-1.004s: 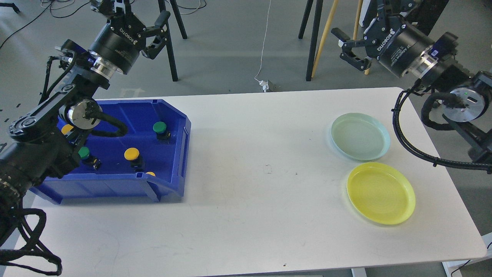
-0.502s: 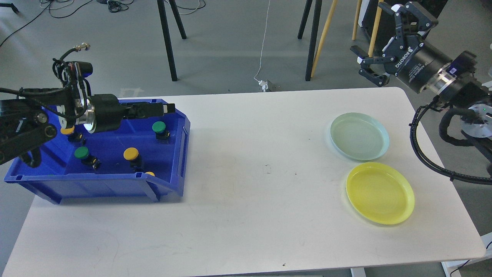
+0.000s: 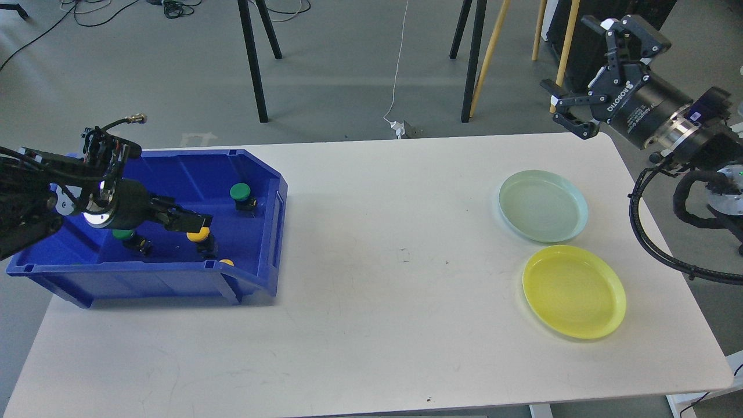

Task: Pass button and place on color plate
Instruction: 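Grasp the yellow-topped button in the bin with the left gripper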

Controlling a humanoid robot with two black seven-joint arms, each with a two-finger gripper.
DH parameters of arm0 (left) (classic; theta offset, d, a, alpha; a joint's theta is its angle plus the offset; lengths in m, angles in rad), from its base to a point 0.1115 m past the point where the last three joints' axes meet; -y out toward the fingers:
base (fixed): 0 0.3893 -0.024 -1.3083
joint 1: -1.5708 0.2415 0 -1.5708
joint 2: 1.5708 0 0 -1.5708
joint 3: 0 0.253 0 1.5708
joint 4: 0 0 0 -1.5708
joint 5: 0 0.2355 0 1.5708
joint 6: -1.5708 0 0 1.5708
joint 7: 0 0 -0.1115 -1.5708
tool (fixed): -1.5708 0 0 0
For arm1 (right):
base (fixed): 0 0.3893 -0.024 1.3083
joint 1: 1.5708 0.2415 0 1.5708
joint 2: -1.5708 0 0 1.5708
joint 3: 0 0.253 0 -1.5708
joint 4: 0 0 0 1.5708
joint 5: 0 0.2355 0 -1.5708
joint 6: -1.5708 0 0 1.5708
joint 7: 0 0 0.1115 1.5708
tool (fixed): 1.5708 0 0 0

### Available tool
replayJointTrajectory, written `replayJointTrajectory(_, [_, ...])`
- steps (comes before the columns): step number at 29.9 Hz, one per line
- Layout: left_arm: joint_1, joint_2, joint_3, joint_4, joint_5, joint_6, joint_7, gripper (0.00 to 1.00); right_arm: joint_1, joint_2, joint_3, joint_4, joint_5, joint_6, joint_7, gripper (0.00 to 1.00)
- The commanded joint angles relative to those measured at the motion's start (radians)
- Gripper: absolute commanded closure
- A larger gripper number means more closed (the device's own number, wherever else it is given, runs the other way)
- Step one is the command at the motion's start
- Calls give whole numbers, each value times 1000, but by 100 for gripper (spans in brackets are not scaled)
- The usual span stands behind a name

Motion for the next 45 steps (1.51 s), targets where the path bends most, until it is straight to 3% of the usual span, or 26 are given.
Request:
replayJointTrajectory(1, [15, -34, 1, 67, 0, -2, 0, 1, -2, -1, 0, 0, 0, 0, 0, 0])
replayJointTrajectory(5, [58, -77, 1, 125, -5, -4, 0, 1, -9, -1, 0, 0, 0, 0, 0, 0])
replayJointTrajectory(18, [96, -127, -3, 153, -8, -4, 0, 2, -31, 0, -1, -17, 0, 0, 0, 0])
replayJointTrajectory(23, [115, -154, -3, 178, -8, -2, 0, 9, -34, 0, -3, -18, 0, 0, 0, 0])
replayJointTrajectory(30, [115, -154, -5, 179, -6, 7, 0, 36, -40, 0, -3, -18, 0, 0, 0, 0])
replayJointTrajectory(35, [116, -151, -3, 181, -5, 9, 0, 40, -51, 0, -3, -18, 0, 0, 0, 0])
replayJointTrajectory(38, [119, -153, 1, 181, 4, 10, 0, 60, -55, 0, -1, -18, 0, 0, 0, 0])
replayJointTrajectory(43, [115, -150, 1, 173, 7, 3, 0, 76, -55, 3, -3, -36, 0, 0, 0, 0])
replayJointTrajectory(45, [109, -142, 0, 164, 7, 1, 0, 90, -55, 5, -3, -40, 0, 0, 0, 0])
